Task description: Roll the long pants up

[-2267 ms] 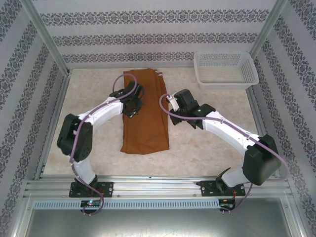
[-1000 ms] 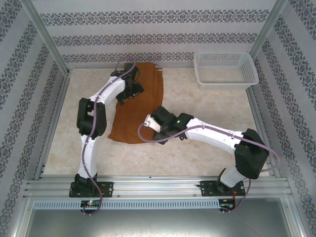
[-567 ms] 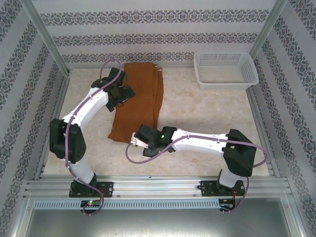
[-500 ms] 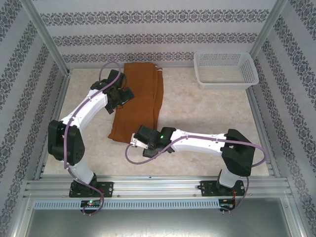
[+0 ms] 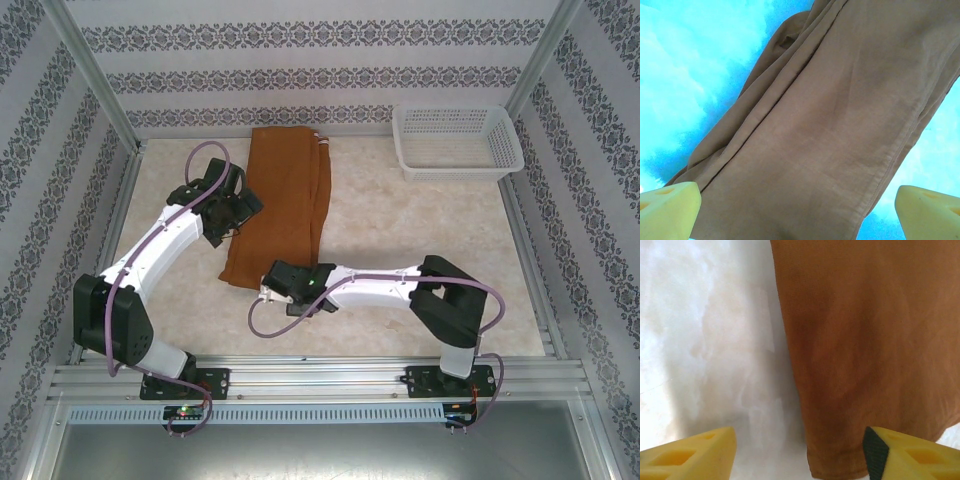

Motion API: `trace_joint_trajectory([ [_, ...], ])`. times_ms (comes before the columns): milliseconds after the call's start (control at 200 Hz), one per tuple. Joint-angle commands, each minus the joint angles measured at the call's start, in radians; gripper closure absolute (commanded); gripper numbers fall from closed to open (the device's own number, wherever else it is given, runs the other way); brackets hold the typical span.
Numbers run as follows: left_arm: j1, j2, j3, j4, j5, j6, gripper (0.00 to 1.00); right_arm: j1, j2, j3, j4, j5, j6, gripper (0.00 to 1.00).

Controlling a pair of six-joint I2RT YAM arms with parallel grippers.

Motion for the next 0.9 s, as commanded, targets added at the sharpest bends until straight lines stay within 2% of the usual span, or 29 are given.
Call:
trace_joint_trajectory([
  [0, 0.002, -0.014, -0.008, 0.01, -0.022, -0.018, 0.0, -0.008, 0.048, -0.003, 0.053, 0.058, -0.06, 0.44],
  [80, 0.002, -0.014, -0.01, 0.005, -0.02, -0.023, 0.0, -0.036, 0.076, 0.015, 0.042, 0.036, -0.055, 0.66],
  [155, 0.002, -0.028, -0.018, -0.003, -0.023, -0.026, 0.0, -0.058, 0.079, 0.032, 0.019, -0.009, -0.037, 1.0],
  [255, 0.001, -0.074, -0.054, -0.008, -0.036, -0.041, 0.0, -0.075, 0.062, 0.079, -0.055, -0.059, -0.014, 1.0],
  [480, 0.002, -0.181, -0.127, -0.068, -0.026, -0.108, 0.0, -0.137, 0.009, 0.243, -0.275, -0.272, 0.063, 1.0],
  [630, -0.01, -0.293, -0.261, -0.019, 0.035, -0.241, 0.0, -0.177, -0.007, 0.291, -0.303, -0.347, 0.098, 1.0],
  [894, -0.053, -0.447, -0.457, 0.04, 0.029, -0.418, 0.0, -0.256, 0.008, 0.341, -0.321, -0.457, 0.14, 1.0],
])
